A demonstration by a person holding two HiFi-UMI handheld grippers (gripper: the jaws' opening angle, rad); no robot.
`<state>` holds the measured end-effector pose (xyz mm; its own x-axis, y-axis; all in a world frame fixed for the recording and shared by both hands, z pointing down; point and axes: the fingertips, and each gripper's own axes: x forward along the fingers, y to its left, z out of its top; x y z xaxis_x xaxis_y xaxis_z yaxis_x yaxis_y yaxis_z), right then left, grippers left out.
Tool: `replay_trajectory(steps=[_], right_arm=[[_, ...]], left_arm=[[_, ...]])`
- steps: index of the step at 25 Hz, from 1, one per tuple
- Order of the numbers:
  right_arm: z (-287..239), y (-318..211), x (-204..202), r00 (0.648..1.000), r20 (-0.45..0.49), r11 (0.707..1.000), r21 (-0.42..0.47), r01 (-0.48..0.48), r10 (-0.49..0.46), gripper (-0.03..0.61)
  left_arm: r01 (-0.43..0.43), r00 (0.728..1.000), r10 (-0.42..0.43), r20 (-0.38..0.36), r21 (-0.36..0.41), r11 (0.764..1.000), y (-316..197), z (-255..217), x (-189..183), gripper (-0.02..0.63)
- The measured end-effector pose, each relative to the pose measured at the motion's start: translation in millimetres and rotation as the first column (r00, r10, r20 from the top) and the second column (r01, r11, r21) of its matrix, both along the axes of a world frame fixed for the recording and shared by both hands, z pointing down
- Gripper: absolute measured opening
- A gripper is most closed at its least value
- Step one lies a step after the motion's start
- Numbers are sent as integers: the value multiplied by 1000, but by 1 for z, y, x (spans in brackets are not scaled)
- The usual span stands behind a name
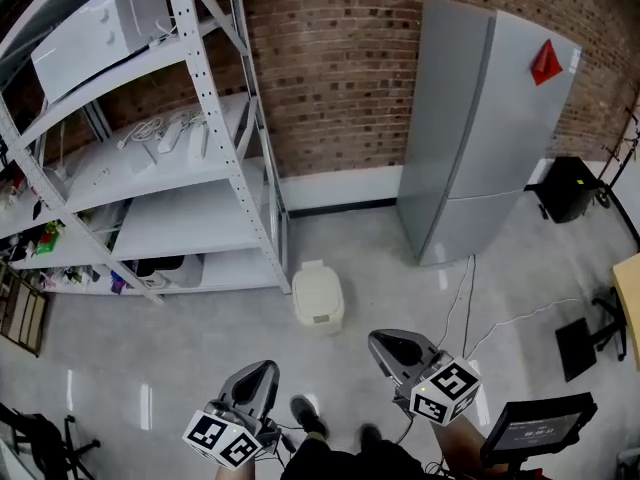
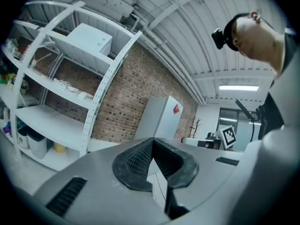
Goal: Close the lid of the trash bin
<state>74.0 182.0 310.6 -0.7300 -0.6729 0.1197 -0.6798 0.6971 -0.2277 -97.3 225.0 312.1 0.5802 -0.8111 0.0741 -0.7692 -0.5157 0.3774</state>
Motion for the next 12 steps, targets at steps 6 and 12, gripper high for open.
replay_trajectory(steps=[6, 12], right_arm=[[21, 38, 41, 999, 32, 999, -36, 11, -10, 8], [14, 65, 44, 998, 57, 1000, -15, 4, -4, 9]], left_arm=[[26, 998, -23, 52, -54, 998, 52, 1, 35, -2], [4, 997, 0, 82, -52, 999, 89, -4, 49, -2]])
